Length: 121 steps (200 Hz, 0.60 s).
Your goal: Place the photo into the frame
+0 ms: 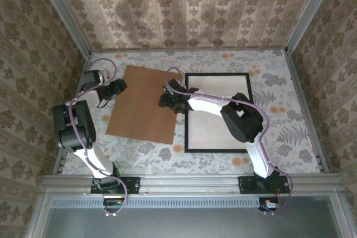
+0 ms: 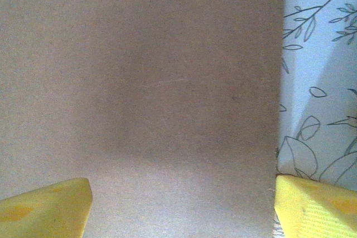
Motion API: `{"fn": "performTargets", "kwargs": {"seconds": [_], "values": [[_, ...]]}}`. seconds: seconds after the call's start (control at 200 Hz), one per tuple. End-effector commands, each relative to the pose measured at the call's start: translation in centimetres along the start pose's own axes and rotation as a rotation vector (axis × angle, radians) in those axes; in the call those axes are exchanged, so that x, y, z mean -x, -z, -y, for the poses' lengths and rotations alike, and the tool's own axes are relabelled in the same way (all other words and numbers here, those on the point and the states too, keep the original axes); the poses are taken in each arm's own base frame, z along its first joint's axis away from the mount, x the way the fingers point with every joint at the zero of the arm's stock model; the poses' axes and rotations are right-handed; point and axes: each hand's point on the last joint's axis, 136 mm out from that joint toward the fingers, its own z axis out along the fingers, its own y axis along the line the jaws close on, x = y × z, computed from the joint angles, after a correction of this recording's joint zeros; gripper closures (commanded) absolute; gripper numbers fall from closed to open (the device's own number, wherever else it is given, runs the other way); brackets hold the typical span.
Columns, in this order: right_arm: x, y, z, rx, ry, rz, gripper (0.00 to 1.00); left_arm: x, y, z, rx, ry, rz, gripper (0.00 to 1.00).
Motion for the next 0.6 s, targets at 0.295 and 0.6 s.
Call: {"fn": "performTargets", "kwargs": {"seconds": [0.295, 0.6], "values": [[-1.9, -1.8, -1.7, 0.259, -0.034, -0.113, 0.09, -7.2, 6.2, 7.8, -0.247, 0.234, -0.213, 0.41], [-1.9, -2.2, -2.3, 0.344, -0.054, -0.129, 0.09, -8.2, 9.2, 8.0, -0.27, 0.362, -0.201, 0.39]]}}
